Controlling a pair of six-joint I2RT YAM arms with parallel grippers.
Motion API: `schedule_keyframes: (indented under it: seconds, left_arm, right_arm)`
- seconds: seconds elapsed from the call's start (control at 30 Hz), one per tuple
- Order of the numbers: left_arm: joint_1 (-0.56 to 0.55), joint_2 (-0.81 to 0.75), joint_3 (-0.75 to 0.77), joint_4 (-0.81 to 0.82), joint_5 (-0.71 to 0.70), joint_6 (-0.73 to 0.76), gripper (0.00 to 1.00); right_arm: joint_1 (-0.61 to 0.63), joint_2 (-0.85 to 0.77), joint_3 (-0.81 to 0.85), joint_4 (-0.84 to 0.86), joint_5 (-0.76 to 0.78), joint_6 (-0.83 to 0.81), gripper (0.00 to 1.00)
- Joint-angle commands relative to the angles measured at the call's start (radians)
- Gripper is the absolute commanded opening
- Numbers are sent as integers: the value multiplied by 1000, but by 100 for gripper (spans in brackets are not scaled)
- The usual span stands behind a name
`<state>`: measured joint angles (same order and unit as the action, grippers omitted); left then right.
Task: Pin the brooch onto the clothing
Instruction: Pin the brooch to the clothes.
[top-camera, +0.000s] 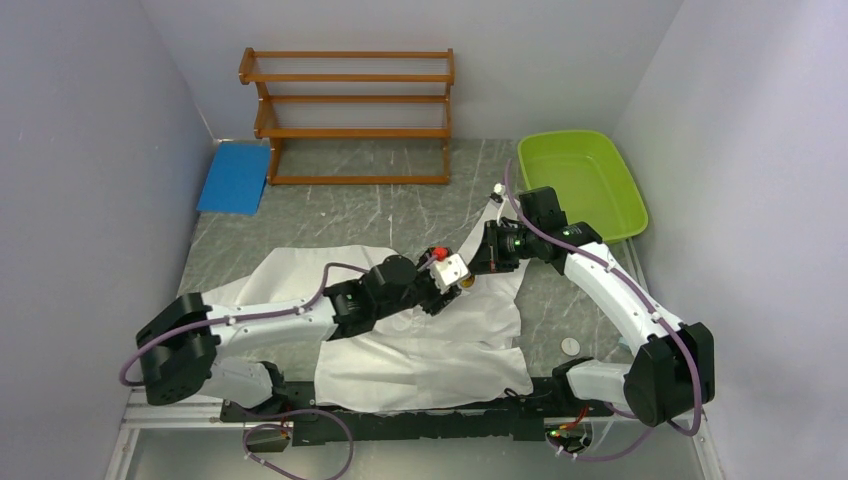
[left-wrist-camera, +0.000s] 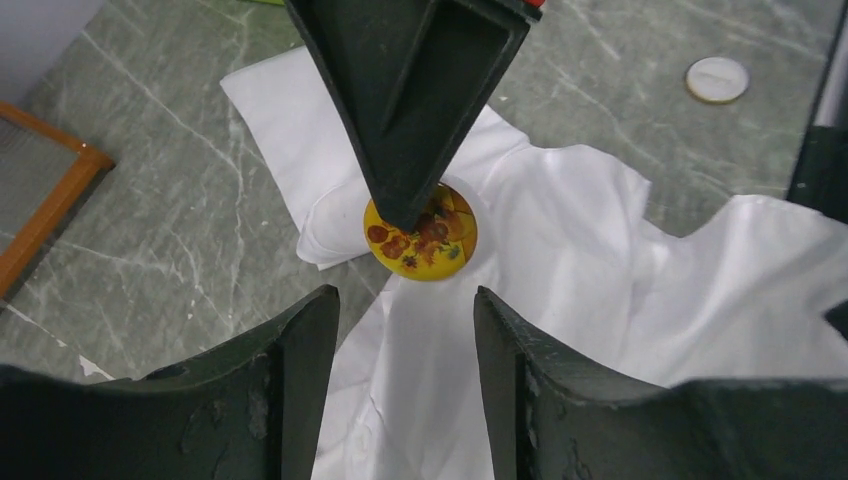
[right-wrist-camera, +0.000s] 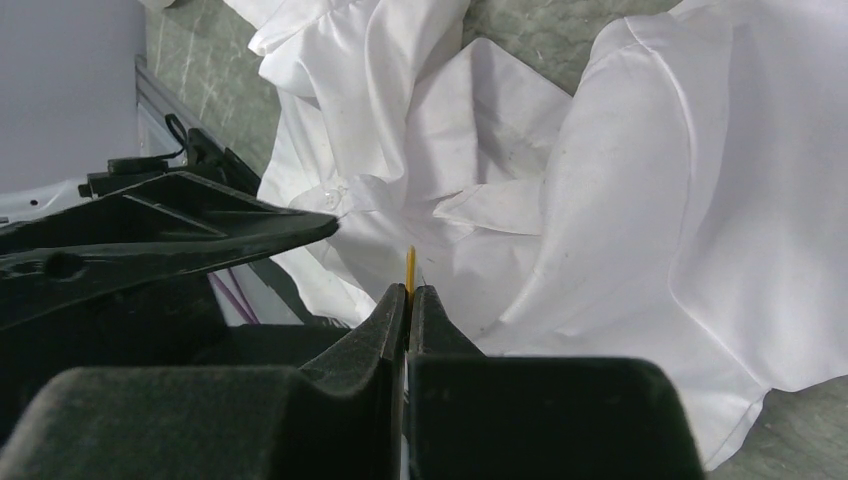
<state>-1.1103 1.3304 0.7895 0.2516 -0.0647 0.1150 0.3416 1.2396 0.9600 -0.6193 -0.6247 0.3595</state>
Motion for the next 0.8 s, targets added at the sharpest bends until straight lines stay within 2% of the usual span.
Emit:
schedule_keyframes:
  seconds: [0.0, 0.33, 0.43, 0.63, 0.77]
  left_arm:
    - [-32, 65, 44, 137, -98, 81, 57]
    - [-118, 187, 96, 173, -284, 142, 57]
    - [-128, 224, 125, 160, -342, 154, 45]
    - [-149, 262, 165, 148, -403, 170, 34]
    - [-160, 249, 154, 161, -415, 172, 11]
  right_arm:
    - [-3, -31, 42, 3, 15, 7, 0]
    - [-4, -26, 35, 11, 5, 10, 0]
    - [-4, -29, 34, 9, 7, 9, 0]
    - [-4, -28, 30, 16, 5, 12, 0]
    - [-4, -28, 30, 26, 4, 16, 0]
